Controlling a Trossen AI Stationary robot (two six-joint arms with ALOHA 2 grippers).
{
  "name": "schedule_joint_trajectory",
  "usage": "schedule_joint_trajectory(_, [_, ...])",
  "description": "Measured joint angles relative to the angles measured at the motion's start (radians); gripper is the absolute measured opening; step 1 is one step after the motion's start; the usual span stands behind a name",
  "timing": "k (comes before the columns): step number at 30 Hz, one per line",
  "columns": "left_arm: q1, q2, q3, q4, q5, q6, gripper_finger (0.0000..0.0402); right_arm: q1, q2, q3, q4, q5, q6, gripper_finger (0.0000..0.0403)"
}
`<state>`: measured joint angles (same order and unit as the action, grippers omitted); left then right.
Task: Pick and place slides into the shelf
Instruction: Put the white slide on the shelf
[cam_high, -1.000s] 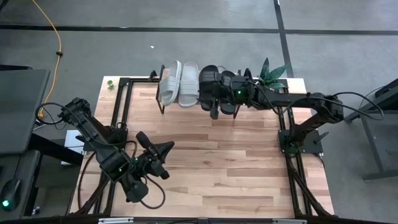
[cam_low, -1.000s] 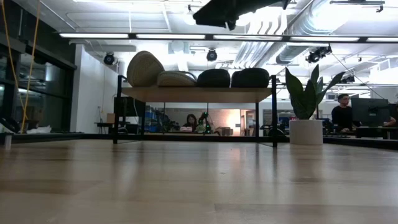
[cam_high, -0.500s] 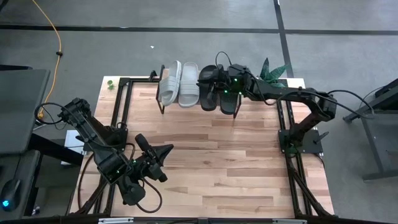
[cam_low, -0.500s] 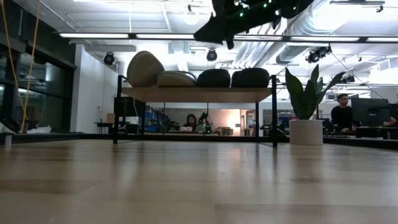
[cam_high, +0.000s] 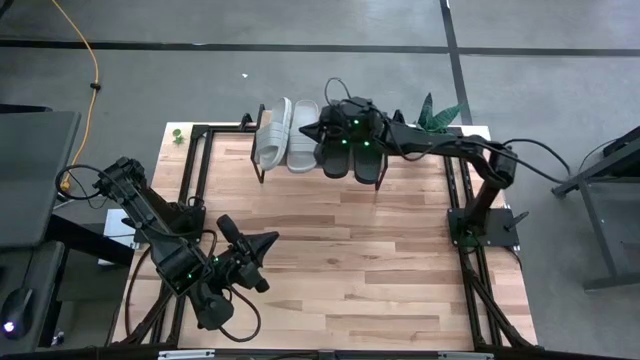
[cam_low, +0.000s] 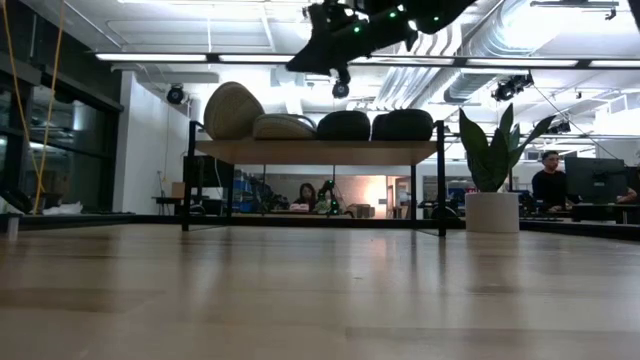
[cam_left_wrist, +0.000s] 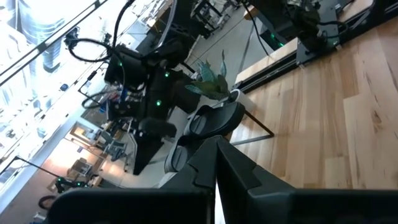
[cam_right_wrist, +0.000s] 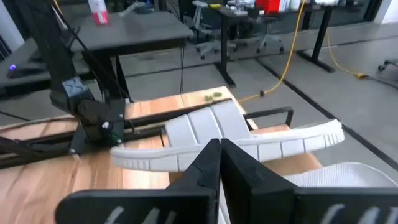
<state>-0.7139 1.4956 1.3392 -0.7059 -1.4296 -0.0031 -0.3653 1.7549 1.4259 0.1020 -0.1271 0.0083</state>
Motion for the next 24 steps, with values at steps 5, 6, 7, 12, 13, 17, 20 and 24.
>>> schedule_joint_trajectory(5, [0.0, 0.0, 0.0, 0.001, 0.0, -0.001, 0.0002, 0.0, 0.038, 0.037, -0.038, 0.013, -0.005, 0.0])
schedule_joint_trajectory(6, [0.0, 0.0, 0.0, 0.0, 0.0, -0.001, 0.0002, 0.0, 0.042, 0.037, -0.038, 0.017, -0.005, 0.0])
schedule_joint_trajectory(7, [0.0, 0.0, 0.0, 0.001, -0.002, -0.001, 0.0002, 0.0, 0.046, 0.04, -0.028, 0.019, -0.004, 0.0])
schedule_joint_trajectory(12, [0.0, 0.0, 0.0, 0.001, -0.003, -0.001, 0.0001, -0.002, 0.048, 0.04, -0.037, 0.026, 0.003, 0.0])
schedule_joint_trajectory(13, [0.0, 0.0, 0.0, 0.002, -0.003, -0.001, 0.0002, -0.002, 0.048, 0.04, -0.038, 0.028, 0.003, 0.0])
schedule_joint_trajectory(17, [0.0, 0.0, 0.0, 0.006, -0.003, 0.0, 0.0001, -0.002, 0.051, 0.04, -0.037, 0.03, 0.018, 0.0])
schedule_joint_trajectory(20, [0.0, 0.0, 0.0, 0.009, -0.003, 0.0, 0.0001, -0.001, 0.066, 0.038, -0.038, 0.022, 0.019, 0.0])
schedule_joint_trajectory(24, [0.0, 0.0, 0.004, 0.009, -0.003, 0.003, 0.0001, -0.001, 0.104, 0.039, -0.002, 0.016, 0.029, 0.0])
